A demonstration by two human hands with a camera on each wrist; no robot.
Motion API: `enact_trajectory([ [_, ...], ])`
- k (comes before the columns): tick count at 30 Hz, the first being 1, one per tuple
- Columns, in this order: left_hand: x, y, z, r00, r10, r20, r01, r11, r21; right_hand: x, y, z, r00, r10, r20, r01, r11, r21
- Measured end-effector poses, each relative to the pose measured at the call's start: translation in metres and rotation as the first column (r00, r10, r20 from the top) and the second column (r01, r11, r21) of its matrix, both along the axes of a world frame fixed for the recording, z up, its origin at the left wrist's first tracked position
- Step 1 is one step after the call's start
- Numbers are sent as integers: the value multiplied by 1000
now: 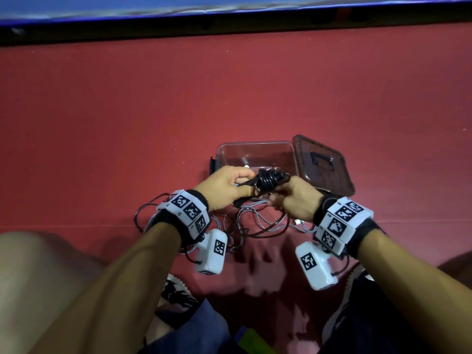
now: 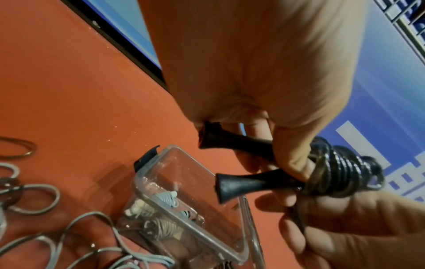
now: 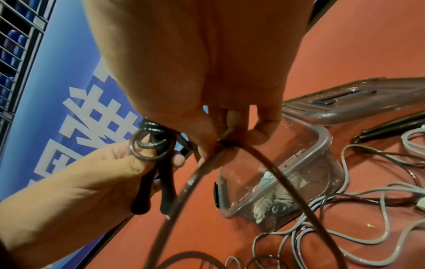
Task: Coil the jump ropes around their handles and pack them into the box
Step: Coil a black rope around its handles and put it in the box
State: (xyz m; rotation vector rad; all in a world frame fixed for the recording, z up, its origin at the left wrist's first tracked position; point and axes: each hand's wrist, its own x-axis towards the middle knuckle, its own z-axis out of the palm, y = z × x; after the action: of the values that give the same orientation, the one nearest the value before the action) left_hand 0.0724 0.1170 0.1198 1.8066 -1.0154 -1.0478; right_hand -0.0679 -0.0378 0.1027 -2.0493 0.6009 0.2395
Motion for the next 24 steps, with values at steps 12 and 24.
enact_trajectory([
  [12,2,2,-12,944,74,322,-127,981,149,6,16,14,979,171,-106,-191,958,-215],
  [24,0,-3,-17,748,-131,651,-96,948,302,9,20,12,991,133,-5,-133,989,-64],
])
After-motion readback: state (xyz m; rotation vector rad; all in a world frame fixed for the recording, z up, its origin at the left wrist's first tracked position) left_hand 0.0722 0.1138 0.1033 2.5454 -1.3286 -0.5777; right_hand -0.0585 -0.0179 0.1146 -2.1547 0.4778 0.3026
